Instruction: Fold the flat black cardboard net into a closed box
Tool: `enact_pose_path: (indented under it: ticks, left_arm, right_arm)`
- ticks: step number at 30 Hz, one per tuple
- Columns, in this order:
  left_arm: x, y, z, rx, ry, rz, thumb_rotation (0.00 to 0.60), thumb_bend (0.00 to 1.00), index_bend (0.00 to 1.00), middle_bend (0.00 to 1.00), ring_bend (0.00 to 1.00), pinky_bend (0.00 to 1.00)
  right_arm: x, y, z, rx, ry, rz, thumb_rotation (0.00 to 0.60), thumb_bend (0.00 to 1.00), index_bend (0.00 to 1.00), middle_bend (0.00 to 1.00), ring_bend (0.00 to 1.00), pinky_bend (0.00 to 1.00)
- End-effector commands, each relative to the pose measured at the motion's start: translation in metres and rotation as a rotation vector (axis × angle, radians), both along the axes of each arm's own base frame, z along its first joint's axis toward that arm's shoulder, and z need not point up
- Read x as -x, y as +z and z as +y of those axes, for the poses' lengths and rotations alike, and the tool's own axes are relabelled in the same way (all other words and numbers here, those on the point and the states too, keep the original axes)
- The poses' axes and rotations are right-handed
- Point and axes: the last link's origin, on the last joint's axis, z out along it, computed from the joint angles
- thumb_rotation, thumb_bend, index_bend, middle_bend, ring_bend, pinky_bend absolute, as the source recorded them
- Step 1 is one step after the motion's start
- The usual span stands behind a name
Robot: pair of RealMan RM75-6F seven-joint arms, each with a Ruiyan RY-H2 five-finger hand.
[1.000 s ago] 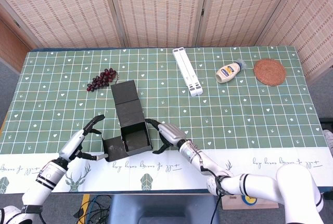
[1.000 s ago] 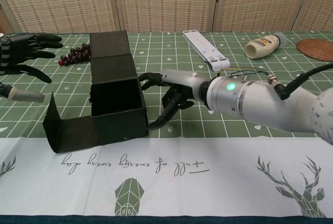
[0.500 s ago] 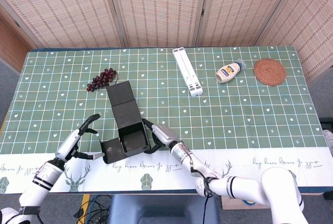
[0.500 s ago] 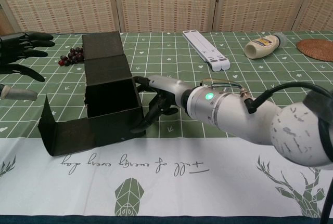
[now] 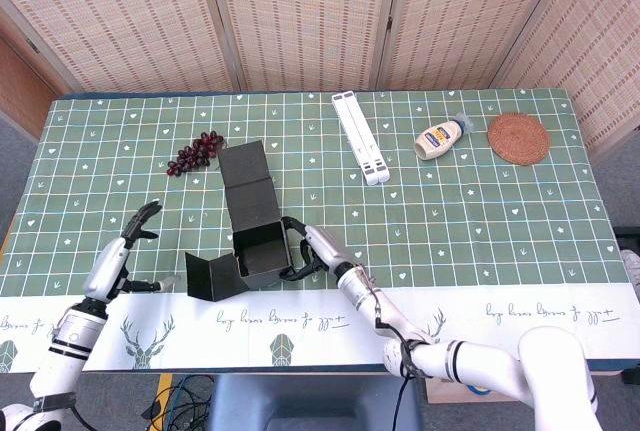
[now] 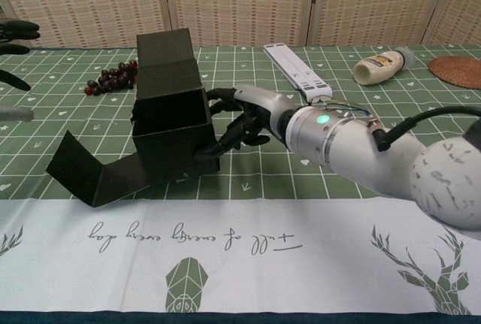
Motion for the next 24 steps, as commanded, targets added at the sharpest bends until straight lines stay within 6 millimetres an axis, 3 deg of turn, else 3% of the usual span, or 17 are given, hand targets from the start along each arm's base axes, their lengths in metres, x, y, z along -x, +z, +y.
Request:
enact_pose_path:
  ticks: [1,12,18,24]
  left_arm:
    - [0.009,0.009,0.001,-0.094,0.037,0.019,0.6,0.0,0.06,0.05,0.0,0.26]
    - [0.036,0.031,-0.003,-0.268,0.154,0.015,0.6,0.0,0.01,0.05,0.0,0.26]
    - [0.047,0.02,-0.004,-0.276,0.191,0.065,0.6,0.0,0.0,0.05,0.0,0.26]
    - [0.029,0.0,0.007,-0.284,0.13,0.06,0.6,0.0,0.0,0.05,0.0,0.26]
  right_arm:
    - [0.006,0.023,-0.003,0.034,-0.028,-0.075,0.6,0.17,0.16,0.31,0.75,1.0]
    - [0.019,0.068,-0.012,0.091,-0.116,-0.315,0.6,0.19,0.2,0.34,0.76,1.0]
    - [0.019,0.077,-0.008,0.093,-0.128,-0.423,0.6,0.19,0.21,0.36,0.77,1.0]
    - [0.02,0.073,-0.001,0.059,-0.113,-0.448,0.6,0.2,0.21,0.36,0.77,1.0]
